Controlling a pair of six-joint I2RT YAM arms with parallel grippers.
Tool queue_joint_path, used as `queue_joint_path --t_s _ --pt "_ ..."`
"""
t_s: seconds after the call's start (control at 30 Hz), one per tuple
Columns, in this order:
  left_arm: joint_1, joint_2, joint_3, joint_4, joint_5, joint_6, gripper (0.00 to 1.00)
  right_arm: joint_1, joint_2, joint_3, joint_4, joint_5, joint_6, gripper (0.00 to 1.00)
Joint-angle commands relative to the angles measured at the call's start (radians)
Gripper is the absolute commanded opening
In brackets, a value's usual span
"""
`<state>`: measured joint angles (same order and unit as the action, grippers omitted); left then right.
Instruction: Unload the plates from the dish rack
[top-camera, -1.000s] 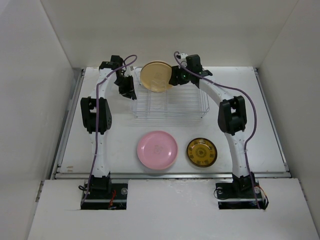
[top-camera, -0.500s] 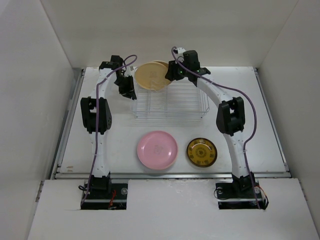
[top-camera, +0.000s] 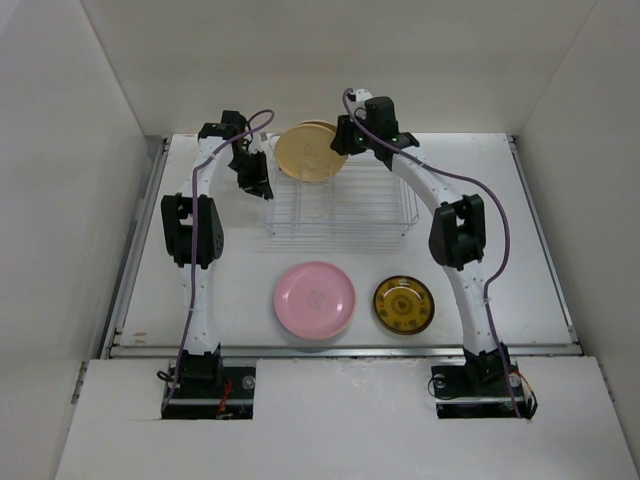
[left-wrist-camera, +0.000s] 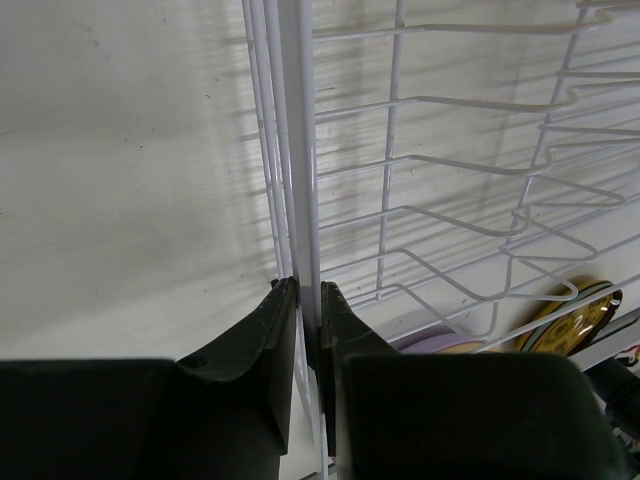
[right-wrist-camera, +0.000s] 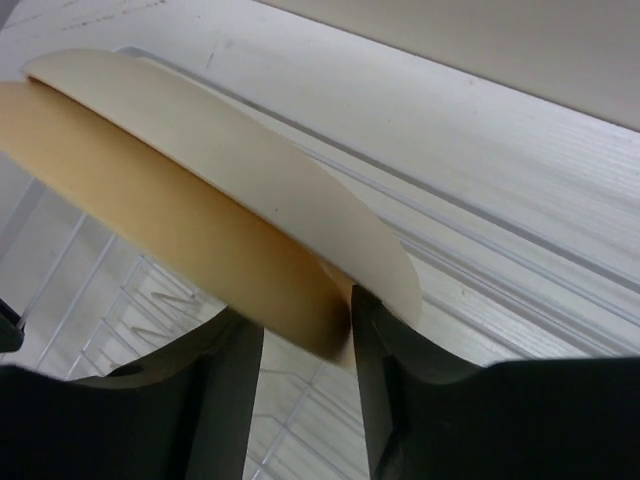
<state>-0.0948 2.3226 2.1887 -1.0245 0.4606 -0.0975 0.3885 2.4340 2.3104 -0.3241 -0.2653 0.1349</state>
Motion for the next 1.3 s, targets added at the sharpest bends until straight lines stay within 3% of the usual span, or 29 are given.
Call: queue_joint_path --t_s 0.0,0.03,0.07,0.2,0.43,0.7,1.03,1.27 --pt "0.024 0.072 -0.027 -0.046 -0.039 -0.024 0.0 0.009 0.039 0.075 0.097 0.018 -0.006 0.44" --pt "0.024 0.072 -0.027 -0.046 -0.039 -0.024 0.0 0.009 0.054 0.084 0.097 0.018 -0.006 0.37" --pt "0.024 0.072 -0.027 -0.046 -0.039 -0.024 0.0 0.009 0.054 0.084 0.097 0.018 -0.006 0.2" --pt "0.024 0.063 -0.027 -0.046 -0.048 -0.024 0.0 0.009 0.033 0.008 0.097 0.038 -0.006 0.0" --pt "0.024 0.043 -0.049 -0.046 0.01 -0.057 0.0 0.018 -0.117 -0.081 0.097 0.061 -0.017 0.0" --pt "0.033 0.052 -0.02 -0.048 -0.023 -0.048 0.0 0.049 -0.306 -0.209 0.175 0.14 -0.047 0.0" --pt "0.033 0.063 0.025 -0.066 -0.036 -0.016 0.0 0.067 -0.366 -0.209 0.037 0.13 -0.07 0.0" --pt "0.033 0.063 0.034 -0.077 -0.056 0.002 0.0 0.067 -0.518 -0.281 -0.288 -0.053 -0.103 0.0"
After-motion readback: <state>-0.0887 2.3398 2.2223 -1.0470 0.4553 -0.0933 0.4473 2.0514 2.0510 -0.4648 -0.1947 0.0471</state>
